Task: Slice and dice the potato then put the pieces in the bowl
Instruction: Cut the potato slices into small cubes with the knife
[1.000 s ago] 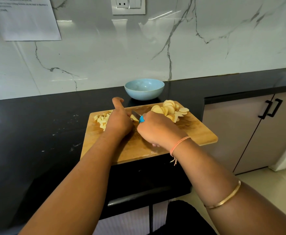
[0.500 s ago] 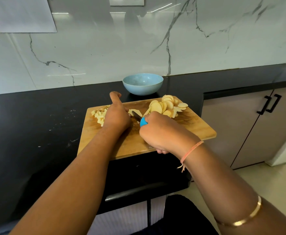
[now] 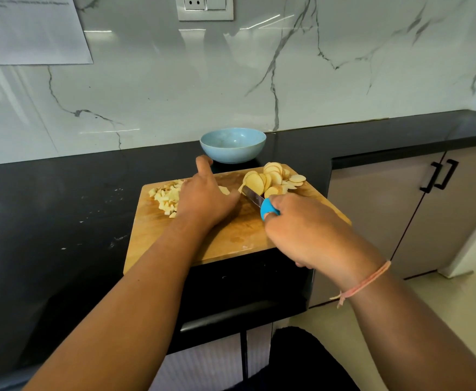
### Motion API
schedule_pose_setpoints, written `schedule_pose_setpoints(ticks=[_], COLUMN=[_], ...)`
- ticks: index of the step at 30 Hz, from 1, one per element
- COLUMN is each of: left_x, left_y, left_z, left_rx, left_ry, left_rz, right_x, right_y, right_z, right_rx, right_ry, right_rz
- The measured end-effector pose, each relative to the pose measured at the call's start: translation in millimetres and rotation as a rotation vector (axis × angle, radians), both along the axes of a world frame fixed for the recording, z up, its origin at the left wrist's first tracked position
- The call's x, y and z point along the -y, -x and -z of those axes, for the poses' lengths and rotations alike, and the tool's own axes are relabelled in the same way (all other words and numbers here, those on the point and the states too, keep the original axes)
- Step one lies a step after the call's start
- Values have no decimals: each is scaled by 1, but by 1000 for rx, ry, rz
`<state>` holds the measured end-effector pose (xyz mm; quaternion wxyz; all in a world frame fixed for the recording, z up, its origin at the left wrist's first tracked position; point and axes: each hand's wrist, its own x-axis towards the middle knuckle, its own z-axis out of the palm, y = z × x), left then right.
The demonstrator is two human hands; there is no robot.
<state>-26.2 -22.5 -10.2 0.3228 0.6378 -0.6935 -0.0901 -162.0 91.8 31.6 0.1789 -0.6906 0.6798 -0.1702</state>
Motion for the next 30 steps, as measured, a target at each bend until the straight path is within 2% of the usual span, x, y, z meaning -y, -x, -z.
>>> schedule_pose_setpoints(ticks=[5,14,18,23,28,30], left_x=[0,5,7,7,7,6], left_y=[4,3,2,1,2,1], left_z=[2,6,7,5,1,1], left_rx=[128,8,-26,-20,105,138], left_ry=[-11,-40,-39,-28,-73,-77], left_rz=[-32,1,16,25,56,86], right_x=[13,33,31,21,22,23], right_y=[-3,-10,-9,-6,-5,-5], right_z=[3,-1,-4,-5,-10,-8], right_rx=[-18,-28,-22,14,129,96], right_ry=[-27,-44,-132,-119,-194,-103], right_rz=[17,5,37,7,91,73])
